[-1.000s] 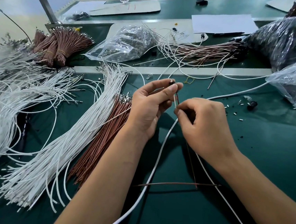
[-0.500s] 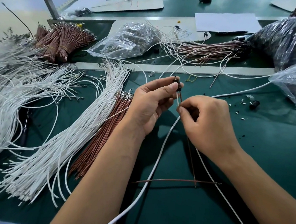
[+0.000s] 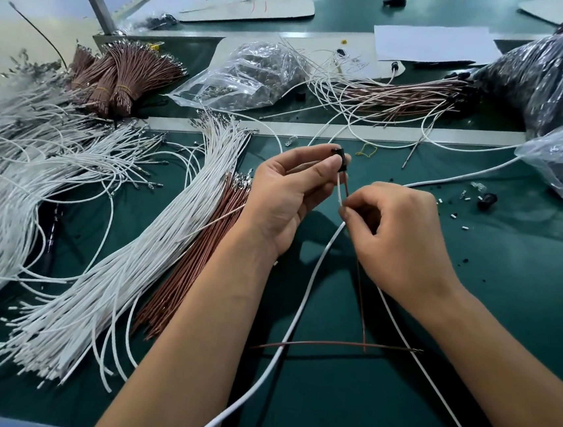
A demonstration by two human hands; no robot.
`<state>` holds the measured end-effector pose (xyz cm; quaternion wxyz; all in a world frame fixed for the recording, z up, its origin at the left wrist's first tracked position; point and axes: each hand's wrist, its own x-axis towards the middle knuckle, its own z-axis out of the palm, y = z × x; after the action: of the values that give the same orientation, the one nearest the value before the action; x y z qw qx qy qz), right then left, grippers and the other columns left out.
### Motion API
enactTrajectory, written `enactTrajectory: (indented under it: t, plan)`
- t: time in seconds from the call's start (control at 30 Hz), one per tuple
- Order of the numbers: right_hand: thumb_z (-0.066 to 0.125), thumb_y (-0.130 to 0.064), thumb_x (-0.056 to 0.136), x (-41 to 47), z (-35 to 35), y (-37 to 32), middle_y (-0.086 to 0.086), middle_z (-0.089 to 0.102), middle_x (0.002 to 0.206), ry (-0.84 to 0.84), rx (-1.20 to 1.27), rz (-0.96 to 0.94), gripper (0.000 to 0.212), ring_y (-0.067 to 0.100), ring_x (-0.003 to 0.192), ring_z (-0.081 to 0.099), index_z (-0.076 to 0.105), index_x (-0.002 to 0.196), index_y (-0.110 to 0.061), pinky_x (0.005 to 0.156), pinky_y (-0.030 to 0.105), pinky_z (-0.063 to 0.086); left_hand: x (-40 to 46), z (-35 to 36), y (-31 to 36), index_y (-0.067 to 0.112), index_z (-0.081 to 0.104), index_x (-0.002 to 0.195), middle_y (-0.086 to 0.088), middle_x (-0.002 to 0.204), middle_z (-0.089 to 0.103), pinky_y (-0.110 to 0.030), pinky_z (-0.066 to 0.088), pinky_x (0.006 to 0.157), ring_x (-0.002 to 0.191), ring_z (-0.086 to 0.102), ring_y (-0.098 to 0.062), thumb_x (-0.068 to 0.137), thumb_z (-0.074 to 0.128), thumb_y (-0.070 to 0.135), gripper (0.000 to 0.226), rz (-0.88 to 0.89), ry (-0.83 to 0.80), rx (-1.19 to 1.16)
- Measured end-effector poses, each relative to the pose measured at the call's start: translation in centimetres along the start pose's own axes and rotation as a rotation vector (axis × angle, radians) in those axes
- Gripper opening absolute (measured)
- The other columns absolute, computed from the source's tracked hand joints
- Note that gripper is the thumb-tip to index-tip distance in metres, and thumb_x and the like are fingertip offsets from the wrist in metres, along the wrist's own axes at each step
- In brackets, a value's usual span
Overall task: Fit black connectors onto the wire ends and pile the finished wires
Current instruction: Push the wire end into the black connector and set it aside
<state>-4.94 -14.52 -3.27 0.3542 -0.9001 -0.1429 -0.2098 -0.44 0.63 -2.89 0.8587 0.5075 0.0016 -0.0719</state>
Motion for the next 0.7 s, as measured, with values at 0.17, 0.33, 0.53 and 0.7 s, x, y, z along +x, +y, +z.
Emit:
enactTrajectory:
  t: [0.17, 0.33, 0.53, 0.7]
  plan:
    - [0.076, -0.008, 0.087, -0.05, 0.04, 0.11, 0.000, 0.068, 0.075, 0.025, -0.017, -0.009, 0.005, 0.016, 0.070, 0.063, 0.079, 0.085, -0.010, 0.070, 0.031, 0.051, -0.06, -0.12, 0.18, 0.008, 0.075, 0.099, -0.010, 0.096, 0.077, -0.020, 0.055, 0.073, 0.080, 0.070, -0.015, 0.085, 0.072, -0.001, 0.017, 0.013, -0.015, 0.014]
    - [0.078, -0.008, 0.086, -0.03, 0.03, 0.29, 0.000, 0.067, 0.073, 0.033, -0.031, -0.035, 0.003, 0.017, 0.067, 0.062, 0.080, 0.085, -0.010, 0.068, 0.033, 0.050, -0.36, 0.13, 0.25, 0.010, 0.074, 0.094, -0.008, 0.094, 0.077, -0.020, 0.054, 0.073, 0.081, 0.070, -0.012, 0.078, 0.075, -0.003, 0.020, 0.068, -0.042, 0.067]
    - [0.079, -0.007, 0.086, 0.00, 0.08, 0.51, 0.002, 0.068, 0.074, 0.094, -0.011, -0.074, 0.003, 0.019, 0.065, 0.061, 0.081, 0.088, -0.009, 0.066, 0.032, 0.047, -0.62, 0.42, 0.34, 0.006, 0.072, 0.095, -0.005, 0.089, 0.077, -0.018, 0.054, 0.074, 0.083, 0.071, -0.009, 0.075, 0.073, -0.007, 0.024, 0.127, -0.097, 0.053]
    - [0.079, -0.007, 0.088, 0.02, 0.18, 0.59, 0.004, 0.067, 0.074, 0.169, -0.009, -0.107, 0.002, 0.018, 0.063, 0.058, 0.081, 0.089, -0.007, 0.062, 0.030, 0.045, -0.68, 0.51, 0.34, 0.005, 0.073, 0.093, -0.007, 0.090, 0.077, -0.022, 0.056, 0.083, 0.087, 0.071, -0.012, 0.067, 0.074, -0.002, 0.027, 0.181, -0.140, -0.001]
